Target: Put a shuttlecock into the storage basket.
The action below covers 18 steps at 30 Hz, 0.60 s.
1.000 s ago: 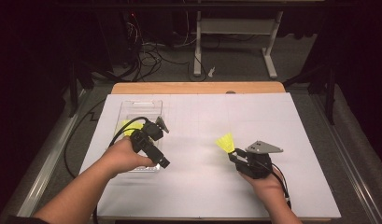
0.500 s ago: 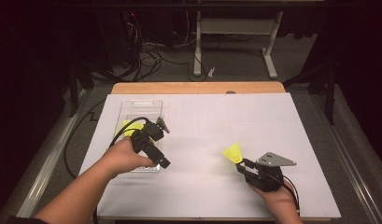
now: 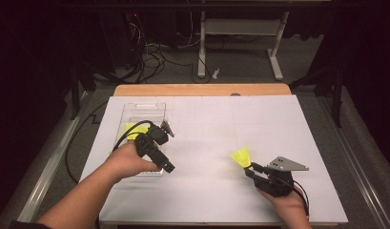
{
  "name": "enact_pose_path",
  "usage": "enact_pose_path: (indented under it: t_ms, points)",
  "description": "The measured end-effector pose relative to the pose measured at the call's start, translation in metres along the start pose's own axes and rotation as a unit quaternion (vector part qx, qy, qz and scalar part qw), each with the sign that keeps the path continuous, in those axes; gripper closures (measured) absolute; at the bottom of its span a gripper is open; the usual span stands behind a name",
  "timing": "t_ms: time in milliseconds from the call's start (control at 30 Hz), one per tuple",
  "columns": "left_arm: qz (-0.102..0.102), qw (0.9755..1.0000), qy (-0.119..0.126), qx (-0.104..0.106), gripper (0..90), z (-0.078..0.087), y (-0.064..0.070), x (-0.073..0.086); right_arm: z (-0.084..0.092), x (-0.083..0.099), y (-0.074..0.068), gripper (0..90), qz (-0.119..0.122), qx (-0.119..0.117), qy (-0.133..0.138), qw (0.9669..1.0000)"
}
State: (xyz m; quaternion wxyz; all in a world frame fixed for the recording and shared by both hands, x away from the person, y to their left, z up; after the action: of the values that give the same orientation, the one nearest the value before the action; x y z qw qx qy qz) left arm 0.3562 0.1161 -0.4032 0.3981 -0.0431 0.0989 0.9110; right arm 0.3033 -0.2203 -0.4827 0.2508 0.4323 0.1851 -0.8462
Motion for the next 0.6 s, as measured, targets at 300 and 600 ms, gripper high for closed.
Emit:
enact_pose_path:
  t_ms: [300,600]
  points:
    - [-0.006,1.0000,0.002,0.002,1.7,0.000,0.004,0.000,-0.001,-0.002,-0.005,66.1,0.005,-0.013,0.000,0.9999]
    - [-0.007,1.0000,0.003,0.003,2.9,0.001,0.006,0.000,-0.007,-0.007,-0.022,66.1,0.027,-0.038,0.000,0.9989]
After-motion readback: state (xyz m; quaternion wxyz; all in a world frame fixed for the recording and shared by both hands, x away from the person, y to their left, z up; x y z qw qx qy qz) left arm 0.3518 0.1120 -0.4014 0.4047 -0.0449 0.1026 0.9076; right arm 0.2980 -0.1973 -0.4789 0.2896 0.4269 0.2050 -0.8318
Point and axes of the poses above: each handheld gripper's, and its own axes: z roughly backward along the jaws, x roughly out of its underside, y roughly to its right, the point moved 4 cm from there along -z, roughly forward along the jaws
